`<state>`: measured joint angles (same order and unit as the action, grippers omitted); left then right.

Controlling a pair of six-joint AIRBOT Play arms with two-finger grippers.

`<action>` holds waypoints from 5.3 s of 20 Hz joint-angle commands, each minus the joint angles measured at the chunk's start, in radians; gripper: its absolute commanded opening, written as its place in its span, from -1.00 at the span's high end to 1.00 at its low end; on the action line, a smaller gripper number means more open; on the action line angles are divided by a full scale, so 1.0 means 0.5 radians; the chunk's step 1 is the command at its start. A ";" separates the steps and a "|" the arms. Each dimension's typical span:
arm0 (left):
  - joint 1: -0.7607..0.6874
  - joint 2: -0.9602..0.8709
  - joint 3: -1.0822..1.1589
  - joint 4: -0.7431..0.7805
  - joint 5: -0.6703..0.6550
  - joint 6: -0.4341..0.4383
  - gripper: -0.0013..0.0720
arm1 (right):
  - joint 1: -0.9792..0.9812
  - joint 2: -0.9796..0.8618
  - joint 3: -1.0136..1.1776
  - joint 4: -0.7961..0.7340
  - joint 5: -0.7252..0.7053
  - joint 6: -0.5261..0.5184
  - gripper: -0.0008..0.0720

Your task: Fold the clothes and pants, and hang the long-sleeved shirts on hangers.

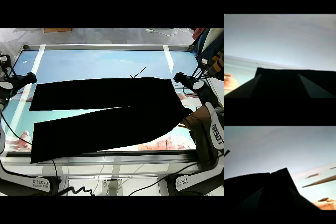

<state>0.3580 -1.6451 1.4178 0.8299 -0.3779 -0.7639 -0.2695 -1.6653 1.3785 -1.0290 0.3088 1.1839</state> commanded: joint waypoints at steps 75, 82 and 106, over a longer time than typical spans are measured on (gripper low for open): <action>1.193 1.093 -1.832 1.046 -1.779 -0.542 0.03 | -0.479 0.594 -0.560 -0.217 0.916 0.653 0.92; 1.050 1.089 -1.833 1.016 -1.644 -0.541 0.83 | -0.479 0.594 -0.560 -0.217 0.931 0.652 0.92; 0.736 1.019 -0.938 -0.333 -0.764 -0.520 0.95 | -0.481 1.314 -0.372 -0.519 1.425 0.728 0.92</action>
<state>0.7799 -1.1152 0.9367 0.7090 -1.0031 -0.9382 -0.5106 -1.0039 1.1912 -1.2911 1.0897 1.4815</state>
